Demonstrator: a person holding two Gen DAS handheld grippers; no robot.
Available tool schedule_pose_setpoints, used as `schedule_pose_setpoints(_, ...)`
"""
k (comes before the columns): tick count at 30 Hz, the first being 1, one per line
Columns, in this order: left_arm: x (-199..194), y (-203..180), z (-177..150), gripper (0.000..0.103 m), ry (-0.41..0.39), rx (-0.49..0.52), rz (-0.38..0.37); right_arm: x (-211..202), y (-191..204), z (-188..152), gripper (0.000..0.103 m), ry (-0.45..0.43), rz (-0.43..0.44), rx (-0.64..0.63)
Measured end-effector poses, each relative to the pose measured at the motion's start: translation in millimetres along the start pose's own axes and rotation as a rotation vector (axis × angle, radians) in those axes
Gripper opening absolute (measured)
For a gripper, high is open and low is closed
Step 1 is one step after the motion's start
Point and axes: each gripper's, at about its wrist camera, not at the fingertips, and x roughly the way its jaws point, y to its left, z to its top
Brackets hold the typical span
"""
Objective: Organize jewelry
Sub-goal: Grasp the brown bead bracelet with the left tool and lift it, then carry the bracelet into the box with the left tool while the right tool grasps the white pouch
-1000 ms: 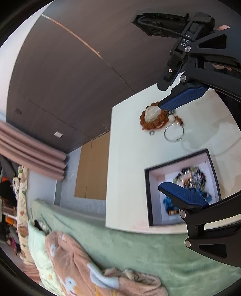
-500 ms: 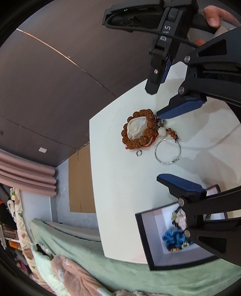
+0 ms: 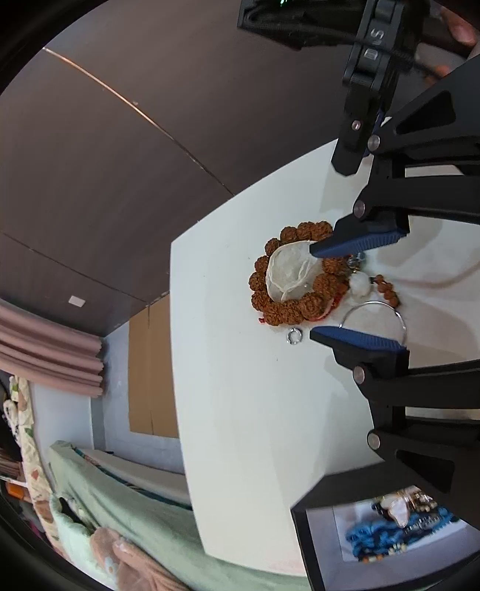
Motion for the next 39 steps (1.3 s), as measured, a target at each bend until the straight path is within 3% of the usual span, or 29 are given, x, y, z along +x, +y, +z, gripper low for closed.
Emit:
schedule_pose_setpoints(15, 41, 4, 1, 0.033, 0.051, -0.033, 0.018, 5, -8, 11, 0.073, 0.019, -0.012, 0.004)
schedule_pose_setpoints(26, 12, -1, -9, 0.029, 0.071, 0.031, -0.041, 10, -6, 10, 0.073, 0.03, -0.023, -0.001)
schedule_pose_setpoints(27, 8, -1, -8, 0.02, 0.066, 0.034, -0.049, 11, -6, 10, 0.073, 0.032, -0.023, -0.001)
schedule_pose_setpoints(29, -2, 0, -8, 0.02, 0.063, 0.033, -0.09, 12, -4, 9, 0.073, 0.036, -0.017, 0.0)
schedule_pose_setpoints(39, -36, 3, 4, 0.02, -0.029, 0.025, -0.175, 15, 5, 5, 0.073, 0.035, 0.0, -0.013)
